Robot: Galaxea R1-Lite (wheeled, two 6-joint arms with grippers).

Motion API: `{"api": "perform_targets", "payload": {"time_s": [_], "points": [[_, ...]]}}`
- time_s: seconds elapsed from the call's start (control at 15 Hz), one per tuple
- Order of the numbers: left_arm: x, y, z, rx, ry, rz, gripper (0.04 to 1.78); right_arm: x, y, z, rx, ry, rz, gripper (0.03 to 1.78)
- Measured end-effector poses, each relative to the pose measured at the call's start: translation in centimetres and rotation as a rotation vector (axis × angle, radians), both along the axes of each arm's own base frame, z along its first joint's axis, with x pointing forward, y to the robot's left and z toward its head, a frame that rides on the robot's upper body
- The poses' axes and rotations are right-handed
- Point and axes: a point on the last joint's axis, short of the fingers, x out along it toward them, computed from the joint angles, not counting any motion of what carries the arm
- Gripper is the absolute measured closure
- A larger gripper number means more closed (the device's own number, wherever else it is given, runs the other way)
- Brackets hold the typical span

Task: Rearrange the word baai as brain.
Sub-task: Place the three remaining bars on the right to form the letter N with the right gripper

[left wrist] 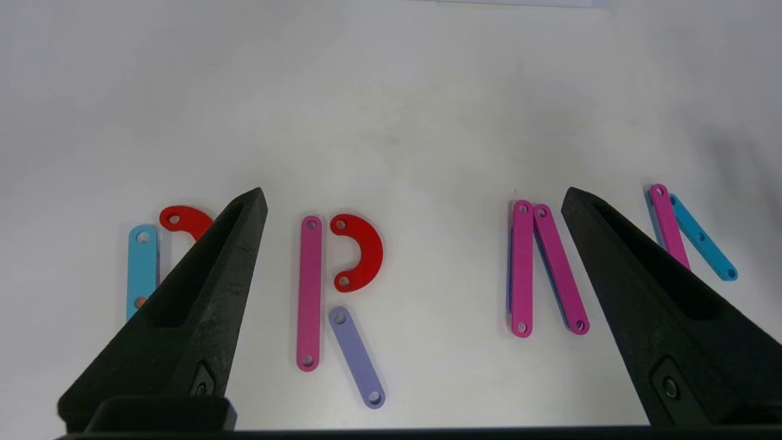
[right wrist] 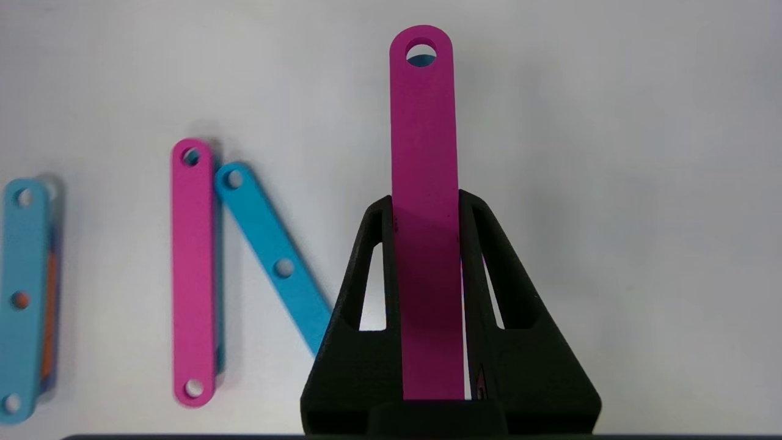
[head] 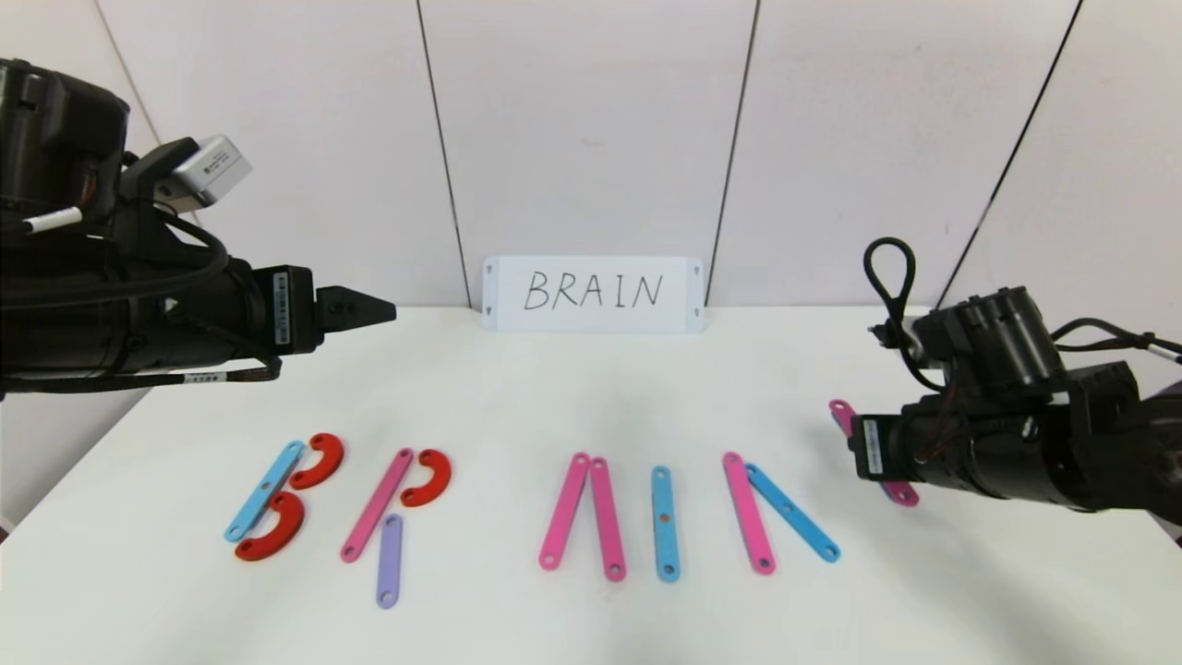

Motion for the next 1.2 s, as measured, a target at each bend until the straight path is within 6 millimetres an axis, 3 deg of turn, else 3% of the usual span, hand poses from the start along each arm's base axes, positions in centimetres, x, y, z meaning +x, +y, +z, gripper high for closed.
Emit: {"api": "perform_targets", "payload": {"time_s": [0.2,0.4,1.2], "points": [[0.0,-0.1,0.0,0.0,0.001,-0.002,0.13,-1.4,0.2,-1.4,0.04,-0.052,0.026,1.51],[0.0,-0.1,0.0,-0.002,0.002,-0.006,0.13,-1.1,0.6,-2.6,0.061,-0.102,0.035,1.51],[0.1,-0.1,-0.1,-0.001,0.006,-0.005,0.13,-0.6,0.9,-5.5,0.049,-0.035,0.023,1.51]]}}
